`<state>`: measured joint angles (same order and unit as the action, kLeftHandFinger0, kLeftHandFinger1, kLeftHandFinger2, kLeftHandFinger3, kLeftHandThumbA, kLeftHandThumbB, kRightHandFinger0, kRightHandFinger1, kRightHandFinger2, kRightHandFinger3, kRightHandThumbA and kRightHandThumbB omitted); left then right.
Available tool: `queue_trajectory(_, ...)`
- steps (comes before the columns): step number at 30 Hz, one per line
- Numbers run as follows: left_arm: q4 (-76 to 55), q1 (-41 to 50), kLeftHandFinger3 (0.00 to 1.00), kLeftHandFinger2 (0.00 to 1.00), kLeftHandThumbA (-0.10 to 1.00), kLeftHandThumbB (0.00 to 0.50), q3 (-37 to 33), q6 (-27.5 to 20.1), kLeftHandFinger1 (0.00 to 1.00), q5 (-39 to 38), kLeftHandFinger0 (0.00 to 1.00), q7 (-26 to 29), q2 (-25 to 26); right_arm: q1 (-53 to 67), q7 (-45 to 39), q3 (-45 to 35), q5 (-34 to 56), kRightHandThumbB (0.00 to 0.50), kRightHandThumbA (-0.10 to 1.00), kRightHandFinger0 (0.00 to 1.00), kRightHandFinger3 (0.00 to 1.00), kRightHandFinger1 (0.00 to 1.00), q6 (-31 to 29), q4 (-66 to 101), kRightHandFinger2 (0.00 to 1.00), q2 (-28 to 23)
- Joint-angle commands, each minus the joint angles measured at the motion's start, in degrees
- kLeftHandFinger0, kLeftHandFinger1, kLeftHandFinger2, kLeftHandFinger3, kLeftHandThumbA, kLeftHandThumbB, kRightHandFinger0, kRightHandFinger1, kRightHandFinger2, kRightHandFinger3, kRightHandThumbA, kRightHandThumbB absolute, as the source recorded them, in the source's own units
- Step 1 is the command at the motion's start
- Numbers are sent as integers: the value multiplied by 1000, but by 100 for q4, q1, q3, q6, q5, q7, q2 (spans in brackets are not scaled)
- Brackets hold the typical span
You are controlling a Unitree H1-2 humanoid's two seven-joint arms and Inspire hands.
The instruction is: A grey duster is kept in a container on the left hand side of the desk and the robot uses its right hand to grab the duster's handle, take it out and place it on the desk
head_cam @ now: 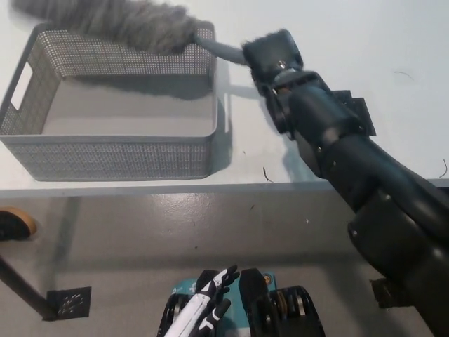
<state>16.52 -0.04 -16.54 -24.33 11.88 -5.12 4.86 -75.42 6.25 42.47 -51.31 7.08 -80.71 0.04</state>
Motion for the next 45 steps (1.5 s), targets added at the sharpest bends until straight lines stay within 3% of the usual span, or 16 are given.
queue_trajectory(1, -81, -93, 1000, 1000, 1000, 228, -54, -35, 1000, 5, 1000, -142, -9, -132, 1278, -112, 154, 289, -100, 2, 533, 81, -488, 17, 337, -351)
queue_trajectory(7, -137, 44, 1000, 1000, 964, 194, -92, -10, 1000, -34, 1000, -204, 5, -39, 1707, -399, 415, 265, -100, 0, 396, 23, -642, 57, 326, -309)
queue_trajectory(10, -134, 105, 1000, 1000, 956, 197, -92, -25, 1000, -3, 1000, -183, -11, 34, 1889, -475, 444, 214, -100, 0, 236, 97, -638, 54, 503, -306)
queue_trajectory(13, -154, 193, 1000, 1000, 956, 199, -90, -28, 1000, 10, 1000, -158, -25, 138, 2148, -625, 578, 195, -100, 0, 238, 144, -922, 59, 546, -372)
queue_trajectory(14, -124, 200, 1000, 1000, 954, 190, -90, -80, 1000, 20, 1000, -137, -42, 141, 2166, -635, 576, 210, -100, 0, 314, 160, -915, 55, 567, -426)
queue_trajectory(16, -76, 242, 1000, 1000, 937, 186, -74, -206, 1000, 52, 1000, -79, -48, 208, 2355, -678, 558, 236, -100, 0, 321, 93, -965, 82, 510, -617)
queue_trajectory(18, -83, 264, 1000, 1000, 937, 190, -34, -256, 1000, 47, 1000, -46, 3, 267, 2489, -778, 628, 201, -100, 0, 145, 135, -1130, 104, 545, -849)
queue_trajectory(22, -117, 320, 1000, 1000, 940, 195, 20, -260, 1000, 28, 1000, -28, 120, 454, 2482, -1056, 808, 119, -100, 2, 257, 314, -1317, 232, 804, -1392)
queue_trajectory(24, -27, 293, 1000, 1000, 935, 203, 40, -260, 1000, -52, 1000, -44, 113, 677, 2583, -1371, 1041, 171, -100, 18, 394, 291, -1635, 462, 654, -1835)
queue_trajectory(27, -9, 363, 1000, 1000, 936, 199, 75, -260, 1000, -72, 1000, -35, 128, 1059, 2739, -1775, 1210, 251, -100, 0, 363, 12, -1880, 1019, 300, -2202)
queue_trajectory(28, -4, 377, 1000, 1000, 937, 199, 84, -260, 1000, -76, 1000, -30, 137, 1174, 2715, -1921, 1287, 265, -100, 0, 381, 2, -1895, 1243, 286, -2289)
queue_trajectory(29, -4, 384, 1000, 1000, 934, 190, 76, -260, 1000, -64, 1000, -18, 136, 1257, 2686, -2058, 1372, 226, -100, 0, 227, 0, -1854, 1408, 251, -2348)
queue_trajectory(31, -8, 448, 1000, 1000, 922, 188, 84, -260, 1000, -47, 1000, 34, 132, 1495, 2555, -2443, 1564, 236, -100, 0, 261, 0, -1673, 1898, 255, -2430)
queue_trajectory(35, -9, 650, 1000, 1000, 906, 186, 80, -260, 1000, 2, 1000, 133, 117, 2160, 2405, -2900, 1706, 164, -100, 0, 68, 98, -1675, 2790, 554, -2636)
queue_trajectory(40, -78, 777, 1000, 1000, 895, 180, 108, -260, 1000, 63, 1000, 169, 157, 2560, 2154, -2998, 1615, 166, -100, 0, 51, 109, -1516, 3409, 542, -2623)
queue_trajectory(45, -100, 799, 1000, 1000, 868, 171, 114, -260, 1000, 80, 1000, 176, 173, 2795, 2397, -2852, 1473, 167, -100, 0, 129, 177, -1973, 3387, 650, -2536)
